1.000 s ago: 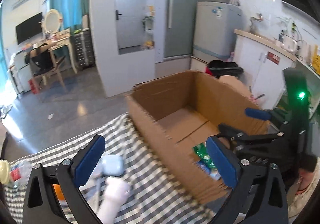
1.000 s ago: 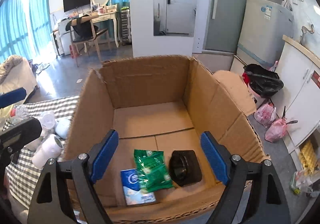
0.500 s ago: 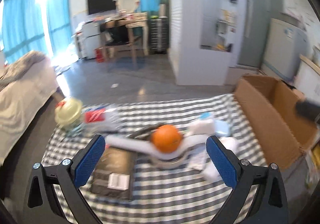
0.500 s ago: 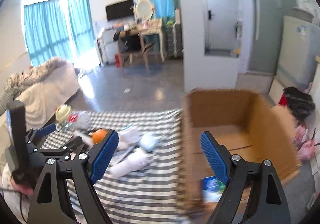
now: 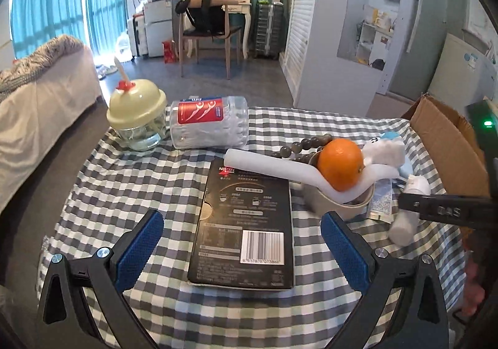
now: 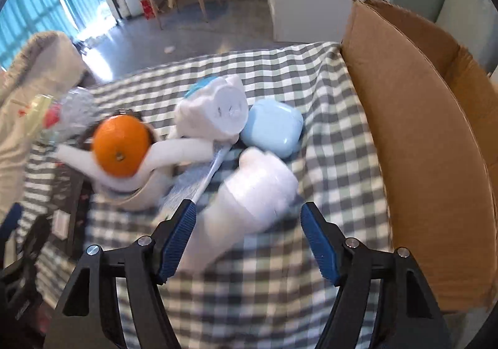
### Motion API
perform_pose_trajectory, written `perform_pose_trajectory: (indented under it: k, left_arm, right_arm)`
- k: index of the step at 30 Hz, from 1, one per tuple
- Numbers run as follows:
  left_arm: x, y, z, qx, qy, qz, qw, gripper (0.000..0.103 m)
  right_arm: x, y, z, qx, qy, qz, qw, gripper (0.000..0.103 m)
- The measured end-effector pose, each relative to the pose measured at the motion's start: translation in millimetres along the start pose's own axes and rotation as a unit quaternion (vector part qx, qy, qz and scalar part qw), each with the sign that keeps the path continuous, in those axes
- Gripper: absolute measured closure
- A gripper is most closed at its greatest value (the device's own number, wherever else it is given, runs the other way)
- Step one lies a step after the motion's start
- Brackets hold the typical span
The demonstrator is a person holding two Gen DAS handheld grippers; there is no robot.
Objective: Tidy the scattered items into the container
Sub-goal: 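Grasp the white cylindrical device with the right gripper, then grasp the black Nescafe box with the left gripper while the right holds the device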
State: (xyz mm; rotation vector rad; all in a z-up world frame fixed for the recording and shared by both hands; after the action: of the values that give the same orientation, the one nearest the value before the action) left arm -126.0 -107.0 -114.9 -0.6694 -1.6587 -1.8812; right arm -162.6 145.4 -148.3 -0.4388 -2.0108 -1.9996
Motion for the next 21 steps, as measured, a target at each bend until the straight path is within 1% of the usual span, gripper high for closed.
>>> perform_pose_trajectory:
  k: [2,4,5,10,12,14,15,16,17,18,19,21]
  left_arm:
    - [-1.1,-4.7,-0.2,-0.006,-0.001,-0.003,1.0,0.0]
    - [-3.5,-12.4,0.8,-0.009,-0.005,-0.013,0.9999,0.0]
    - [-4.3,-17.3,0.4,-0.007,-0.006,-0.019,0.9998,0.0]
    - [-7.5,-40.0,4.6,-0.005,-0.017,-0.046,0.9988,0.0]
    - [-11.4,-51.8,8.3,-0.005,-0.023,-0.068,0.9974,0.0]
    - [-15.3,-64.0,11.1,0.003,-0.028,-0.087,0.9958,0.0]
    - [-16.9,-67.7,11.8,0.007,-0.028,-0.092,0.9953,0.0]
    - [-16.1,-66.6,13.5,0.01,-0.03,-0.086,0.9958,0.0]
    - [-15.8,-65.8,14.9,0.009,-0.032,-0.087,0.9957,0.01]
    - [-15.2,-63.3,16.2,0.001,-0.03,-0.087,0.9958,0.025]
    - [-13.8,-59.6,16.2,-0.002,-0.027,-0.086,0.9959,0.024]
    - [-14.5,-55.8,15.7,-0.011,-0.019,-0.102,0.9946,0.025]
  right_arm:
    - [1.5,-13.7,0.7,0.009,-0.013,-0.015,1.0,0.04]
    - [2.6,-18.3,1.6,-0.004,-0.008,-0.014,1.0,0.055]
    - [2.8,-17.6,1.6,-0.01,-0.002,-0.013,1.0,0.057]
    - [-4.3,-9.4,5.8,0.0,0.01,-0.01,1.0,0.057]
    - [-7.8,-4.6,6.5,0.008,0.016,-0.009,1.0,0.057]
    - [-8.9,1.2,8.1,0.013,0.019,-0.004,1.0,0.057]
    - [-8.6,4.4,7.2,0.014,0.021,0.0,1.0,0.057]
    - [-8.3,8.2,6.9,0.015,0.023,0.005,1.0,0.057]
    - [-8.6,13.1,5.8,0.016,0.023,0.011,1.0,0.057]
    - [-8.2,18.8,7.5,0.014,0.028,0.017,0.999,0.057]
    - [-7.4,22.4,9.2,0.013,0.031,0.022,0.999,0.057]
    - [-7.1,30.2,10.6,0.014,0.033,0.032,0.999,0.057]
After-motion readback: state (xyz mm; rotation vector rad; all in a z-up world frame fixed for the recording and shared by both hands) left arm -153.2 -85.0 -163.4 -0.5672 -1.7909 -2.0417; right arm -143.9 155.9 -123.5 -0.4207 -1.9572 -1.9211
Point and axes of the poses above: each gripper's, at about its wrist camera, not at the fingertips, and y roughly against the way its jaws point, z to its right, x to its top, the point moved 6 cm from there along -y, roughly the way its jaws point, and after that the axes turned 5 degrees about y, right-handed, at the moved point
